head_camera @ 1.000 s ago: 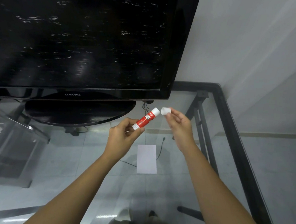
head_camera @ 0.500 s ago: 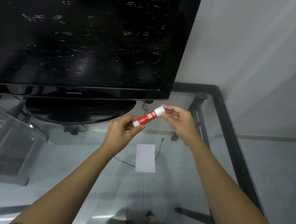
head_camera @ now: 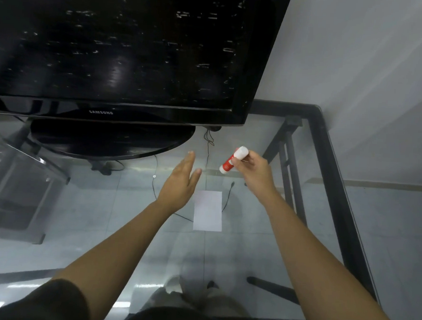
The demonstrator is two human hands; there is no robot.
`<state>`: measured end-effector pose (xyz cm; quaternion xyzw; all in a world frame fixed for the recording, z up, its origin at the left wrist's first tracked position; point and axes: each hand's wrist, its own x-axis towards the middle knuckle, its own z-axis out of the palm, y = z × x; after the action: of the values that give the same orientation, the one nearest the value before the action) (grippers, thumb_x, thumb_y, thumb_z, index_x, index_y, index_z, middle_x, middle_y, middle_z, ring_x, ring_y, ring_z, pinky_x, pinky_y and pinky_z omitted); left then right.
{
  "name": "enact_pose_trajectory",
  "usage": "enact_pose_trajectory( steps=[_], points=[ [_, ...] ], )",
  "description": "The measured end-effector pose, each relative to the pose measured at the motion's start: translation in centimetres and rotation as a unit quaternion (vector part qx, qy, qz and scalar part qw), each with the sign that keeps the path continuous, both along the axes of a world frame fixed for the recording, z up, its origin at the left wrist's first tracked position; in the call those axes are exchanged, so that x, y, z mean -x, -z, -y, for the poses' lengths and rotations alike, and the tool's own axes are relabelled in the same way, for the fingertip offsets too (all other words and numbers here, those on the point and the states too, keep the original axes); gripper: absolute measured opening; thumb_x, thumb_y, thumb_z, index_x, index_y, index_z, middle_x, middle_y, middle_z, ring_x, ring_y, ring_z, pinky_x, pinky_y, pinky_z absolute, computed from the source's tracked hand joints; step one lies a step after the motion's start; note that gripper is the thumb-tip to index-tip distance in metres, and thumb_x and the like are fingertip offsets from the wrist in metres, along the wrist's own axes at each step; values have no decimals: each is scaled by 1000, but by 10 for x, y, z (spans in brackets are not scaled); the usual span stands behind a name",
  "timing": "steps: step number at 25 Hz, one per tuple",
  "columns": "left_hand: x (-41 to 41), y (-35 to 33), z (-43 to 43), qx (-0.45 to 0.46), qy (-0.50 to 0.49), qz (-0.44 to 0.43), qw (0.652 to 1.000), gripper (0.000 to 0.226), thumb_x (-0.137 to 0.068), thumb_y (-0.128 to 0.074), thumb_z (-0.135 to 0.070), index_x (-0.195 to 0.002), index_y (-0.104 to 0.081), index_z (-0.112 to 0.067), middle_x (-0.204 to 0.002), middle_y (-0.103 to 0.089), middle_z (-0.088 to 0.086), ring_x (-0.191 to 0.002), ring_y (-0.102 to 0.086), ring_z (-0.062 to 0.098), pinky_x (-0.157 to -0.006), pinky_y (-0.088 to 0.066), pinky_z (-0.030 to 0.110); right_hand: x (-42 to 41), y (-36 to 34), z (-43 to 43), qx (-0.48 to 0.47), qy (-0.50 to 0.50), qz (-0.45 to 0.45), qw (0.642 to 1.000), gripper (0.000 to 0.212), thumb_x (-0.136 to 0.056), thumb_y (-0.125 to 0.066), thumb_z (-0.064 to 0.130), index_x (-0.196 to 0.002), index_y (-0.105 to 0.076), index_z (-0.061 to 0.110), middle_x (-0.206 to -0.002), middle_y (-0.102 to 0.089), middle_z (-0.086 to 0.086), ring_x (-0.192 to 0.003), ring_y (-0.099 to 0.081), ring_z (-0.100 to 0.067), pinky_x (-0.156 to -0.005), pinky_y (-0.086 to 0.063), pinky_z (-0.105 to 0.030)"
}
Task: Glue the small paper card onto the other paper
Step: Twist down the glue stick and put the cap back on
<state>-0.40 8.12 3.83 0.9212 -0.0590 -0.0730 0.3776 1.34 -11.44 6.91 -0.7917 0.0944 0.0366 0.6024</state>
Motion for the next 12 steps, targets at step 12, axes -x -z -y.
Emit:
enact_pose_trajectory(
  steps=[12],
  points=[
    [33, 78, -27, -280, 35, -84, 956, 60, -98, -11, -41, -147, 7, -10, -158, 10, 6, -144, 13, 23, -117, -1, 41, 24, 54, 18, 134, -43, -14, 990, 34, -82, -67, 18, -115, -59, 16, -105, -67, -1, -95, -59, -12, -85, -44, -18]
  ],
)
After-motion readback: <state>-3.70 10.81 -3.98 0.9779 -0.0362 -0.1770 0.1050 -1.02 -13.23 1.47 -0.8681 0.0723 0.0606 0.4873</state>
